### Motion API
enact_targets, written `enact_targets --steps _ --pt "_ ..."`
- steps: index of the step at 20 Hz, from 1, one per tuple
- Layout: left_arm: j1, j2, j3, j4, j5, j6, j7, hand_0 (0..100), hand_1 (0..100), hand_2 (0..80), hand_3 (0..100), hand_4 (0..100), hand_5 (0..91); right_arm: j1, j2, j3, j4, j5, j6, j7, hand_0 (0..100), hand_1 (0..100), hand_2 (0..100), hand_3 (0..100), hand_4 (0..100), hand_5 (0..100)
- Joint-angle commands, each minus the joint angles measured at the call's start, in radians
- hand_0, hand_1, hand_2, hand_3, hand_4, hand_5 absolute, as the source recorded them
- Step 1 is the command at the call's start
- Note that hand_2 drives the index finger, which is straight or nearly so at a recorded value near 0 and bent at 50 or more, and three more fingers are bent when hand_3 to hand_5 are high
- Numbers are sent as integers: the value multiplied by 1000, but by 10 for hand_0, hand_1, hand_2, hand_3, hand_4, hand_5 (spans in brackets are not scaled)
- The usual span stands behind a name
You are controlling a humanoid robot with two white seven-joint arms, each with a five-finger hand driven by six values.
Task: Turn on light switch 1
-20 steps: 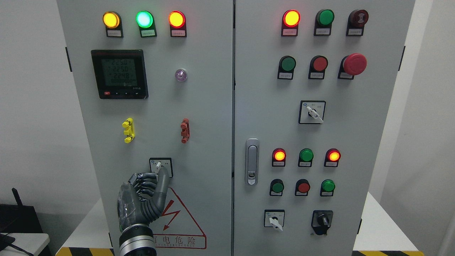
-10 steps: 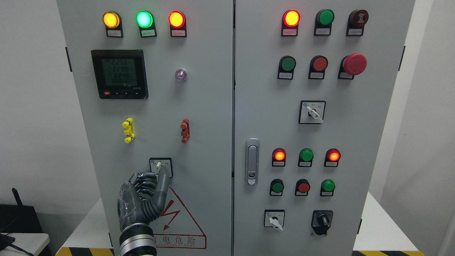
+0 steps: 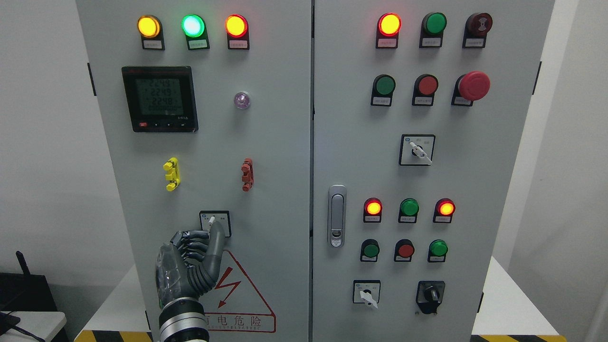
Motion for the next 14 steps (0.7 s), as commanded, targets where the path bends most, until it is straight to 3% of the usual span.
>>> enact_targets --steps 1,14 --pt "-2 0 0 2 1 4 0 234 379 516 760 782 784 1 -1 17 0 -25 1 0 120 389 0 0 0 0" --pt "-11 0 -2 5 1 11 -1 258 366 524 765 785 786 -1 -1 17 0 -25 -1 0 120 389 0 0 0 0"
